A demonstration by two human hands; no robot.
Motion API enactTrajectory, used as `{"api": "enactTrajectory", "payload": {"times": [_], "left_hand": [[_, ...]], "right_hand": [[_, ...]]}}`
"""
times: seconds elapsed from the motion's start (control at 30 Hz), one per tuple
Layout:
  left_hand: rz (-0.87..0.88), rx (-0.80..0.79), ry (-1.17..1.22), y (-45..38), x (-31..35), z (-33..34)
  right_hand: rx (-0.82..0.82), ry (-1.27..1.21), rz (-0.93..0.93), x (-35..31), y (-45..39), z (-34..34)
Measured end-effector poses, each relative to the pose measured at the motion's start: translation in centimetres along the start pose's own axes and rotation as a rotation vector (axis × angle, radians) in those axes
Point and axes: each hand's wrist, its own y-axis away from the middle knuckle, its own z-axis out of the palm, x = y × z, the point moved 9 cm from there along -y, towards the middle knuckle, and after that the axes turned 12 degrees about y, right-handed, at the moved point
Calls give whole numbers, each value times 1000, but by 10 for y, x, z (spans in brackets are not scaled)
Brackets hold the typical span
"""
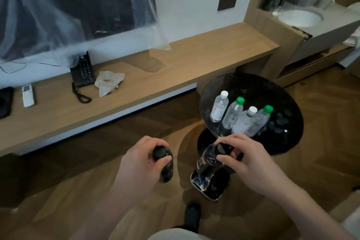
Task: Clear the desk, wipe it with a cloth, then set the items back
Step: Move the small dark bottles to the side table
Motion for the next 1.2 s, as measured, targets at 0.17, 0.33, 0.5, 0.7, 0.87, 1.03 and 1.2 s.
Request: {"api": "enactTrajectory", "payload": {"times": [0.17,0.33,0.5,0.7,0.87,1.03,1.2], "left_hand": [[-14,1,53,-36,9,44],[-14,-28,67,-63,32,85],[-16,12,59,-85,57,116],[-120,139,45,-93,78,168],[-247,293,27,-90,100,226],[-320,382,64,-79,132,281],[-310,348,102,-80,154,328]], "right_hand": [[37,-13,5,40,-11,-24],[24,-42,27,84,-18,-54],[-7,-45,16,134,-36,-71],[-112,-87,-63,193,-58,-88],[-243,-99,-156,247,-71,-118],[-335,-74,-225,289,-76,-156],[-337,-26,-209,331,-83,-177]]}}
